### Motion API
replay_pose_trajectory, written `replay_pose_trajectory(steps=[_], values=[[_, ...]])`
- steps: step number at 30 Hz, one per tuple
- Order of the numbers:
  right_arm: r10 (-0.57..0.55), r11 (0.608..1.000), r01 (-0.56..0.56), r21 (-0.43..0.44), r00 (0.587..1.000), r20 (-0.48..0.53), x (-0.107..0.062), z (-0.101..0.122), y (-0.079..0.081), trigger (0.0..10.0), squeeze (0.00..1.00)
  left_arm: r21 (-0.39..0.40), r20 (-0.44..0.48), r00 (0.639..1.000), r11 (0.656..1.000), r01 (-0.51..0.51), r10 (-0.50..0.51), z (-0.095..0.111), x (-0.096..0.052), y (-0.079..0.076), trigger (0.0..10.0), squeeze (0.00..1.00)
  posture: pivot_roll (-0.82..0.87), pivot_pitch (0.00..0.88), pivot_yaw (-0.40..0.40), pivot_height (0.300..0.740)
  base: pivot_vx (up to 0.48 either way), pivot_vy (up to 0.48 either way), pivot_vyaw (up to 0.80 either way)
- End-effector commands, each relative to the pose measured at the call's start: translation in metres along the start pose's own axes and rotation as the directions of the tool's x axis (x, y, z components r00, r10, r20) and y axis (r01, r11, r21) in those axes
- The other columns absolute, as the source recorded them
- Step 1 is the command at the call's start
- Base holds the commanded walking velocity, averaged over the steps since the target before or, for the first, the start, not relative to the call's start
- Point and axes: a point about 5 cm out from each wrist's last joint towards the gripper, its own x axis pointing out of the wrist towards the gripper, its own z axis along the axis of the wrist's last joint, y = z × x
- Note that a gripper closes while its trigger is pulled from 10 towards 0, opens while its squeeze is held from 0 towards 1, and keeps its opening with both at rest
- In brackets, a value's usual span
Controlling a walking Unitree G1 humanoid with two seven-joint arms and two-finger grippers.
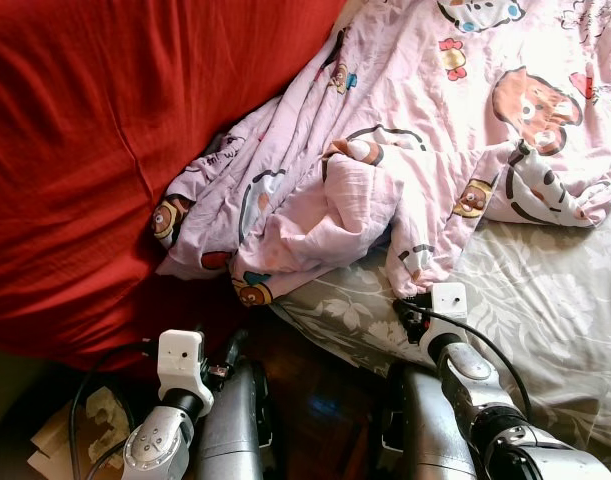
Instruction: Clean up the room
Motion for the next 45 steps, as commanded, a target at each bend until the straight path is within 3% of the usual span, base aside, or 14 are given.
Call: replay_pose_trajectory(steps=[1, 16, 25, 32, 37, 41, 42, 45], values=[[0.018, 1.000, -0.017, 0.009, 0.997, -0.074, -0.005, -0.021, 0.006, 0.0, 0.00, -0.002, -0.056, 0.998, 1.000, -0.019, 0.019, -0.013, -0.006, 0.005, 10.0, 0.00, 0.20, 0.351, 0.054, 0.596, 0.000, 0.000, 0.00], [-0.054, 0.998, 0.055, 0.035, 0.998, -0.018, -0.006, -0.013, -0.004, 0.0, 0.00, 0.001, -0.048, 0.999, 1.000, -0.016, 0.016, -0.012, 0.009, 0.005, 10.0, 0.00, 0.17, 0.295, 0.051, 0.596, 0.000, 0.000, 0.00], [-0.089, 0.994, 0.082, 0.078, 0.992, 0.089, -0.010, -0.008, -0.012, 0.0, 0.00, -0.006, -0.058, 0.998, 1.000, -0.025, 0.025, -0.016, 0.019, 0.007, 10.0, 0.00, 0.13, 0.252, 0.035, 0.596, 0.000, 0.000, 0.00], [-0.186, 0.979, 0.162, 0.123, 0.958, 0.218, -0.021, 0.002, -0.034, 0.0, 0.00, -0.013, -0.080, 0.996, 0.999, -0.038, 0.037, -0.026, 0.027, 0.009, 10.0, 0.00, 0.09, 0.217, 0.021, 0.596, 0.000, 0.000, 0.00], [-0.157, 0.986, 0.137, 0.097, 0.956, 0.248, -0.023, 0.002, -0.031, 0.0, 0.00, -0.022, -0.111, 0.993, 0.999, -0.039, 0.036, -0.034, 0.029, 0.007, 10.0, 0.00, 0.08, 0.204, 0.016, 0.596, 0.000, 0.000, 0.00], [-0.075, 0.996, 0.062, 0.057, 0.965, 0.250, -0.025, -0.003, -0.019, 0.0, 0.00, -0.024, -0.163, 0.986, 0.999, -0.046, 0.041, -0.045, 0.029, 0.008, 10.0, 0.00, 0.08, 0.198, 0.014, 0.596, 0.000, 0.000, 0.00], [-0.065, 0.997, 0.054, 0.050, 0.967, 0.245, -0.025, -0.004, -0.017, 10.0, 0.00, -0.032, -0.182, 0.982, 0.998, -0.058, 0.051, -0.049, 0.029, 0.010, 10.0, 0.00, 0.08, 0.195, 0.014, 0.596, 0.000, 0.000, 0.00], [-0.052, 0.997, 0.037, 0.064, 0.966, 0.253, -0.025, -0.004, -0.014, 10.0, 0.00, -0.055, -0.214, 0.974, 0.994, -0.093, 0.079, -0.055, 0.027, 0.014, 10.0, 0.00, 0.08, 0.195, 0.014, 0.596, 0.000, 0.000, 0.00]])
